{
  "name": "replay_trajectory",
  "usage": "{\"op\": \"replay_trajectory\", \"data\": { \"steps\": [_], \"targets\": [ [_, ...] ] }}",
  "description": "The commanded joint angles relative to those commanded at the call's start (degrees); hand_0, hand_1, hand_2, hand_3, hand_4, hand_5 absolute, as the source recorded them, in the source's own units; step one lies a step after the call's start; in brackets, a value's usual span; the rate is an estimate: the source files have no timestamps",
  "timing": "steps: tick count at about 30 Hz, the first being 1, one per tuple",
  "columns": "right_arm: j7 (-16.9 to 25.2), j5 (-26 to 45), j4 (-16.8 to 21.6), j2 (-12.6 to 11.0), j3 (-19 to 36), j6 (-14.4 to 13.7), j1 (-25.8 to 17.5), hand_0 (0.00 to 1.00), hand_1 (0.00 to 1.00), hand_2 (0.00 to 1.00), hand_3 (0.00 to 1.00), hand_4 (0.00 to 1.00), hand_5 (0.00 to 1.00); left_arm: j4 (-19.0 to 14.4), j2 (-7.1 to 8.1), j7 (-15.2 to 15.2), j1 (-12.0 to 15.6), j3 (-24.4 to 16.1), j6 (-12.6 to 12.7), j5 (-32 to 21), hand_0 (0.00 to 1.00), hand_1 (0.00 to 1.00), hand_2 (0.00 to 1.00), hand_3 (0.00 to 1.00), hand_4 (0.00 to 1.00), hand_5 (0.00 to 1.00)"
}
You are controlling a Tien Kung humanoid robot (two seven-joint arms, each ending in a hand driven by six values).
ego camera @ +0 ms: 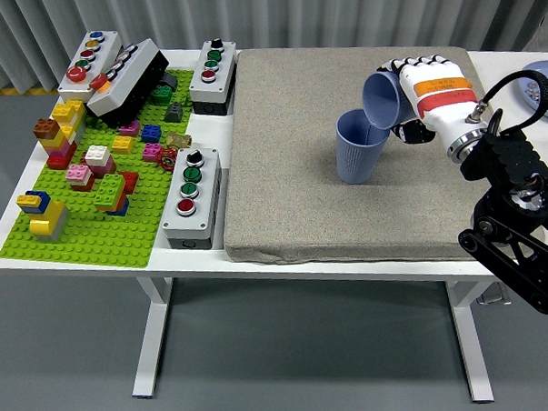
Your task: Pick cup pour cup place
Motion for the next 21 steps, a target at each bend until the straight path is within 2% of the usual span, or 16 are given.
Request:
{"op": "replay_trajectory", "data": {
  "steps": [21],
  "targets": [
    [-1.0, -1.9, 0.8, -1.1, -1.7, -0.4, 1.2, 0.833, 0.68, 0.552, 0.645, 0.752, 0.084, 0.0, -0.02, 0.0, -0.2, -0.1, 0.0, 0.1, 0.838, 0.811, 0.883, 0.792, 0.626, 0.998]
  ]
}}
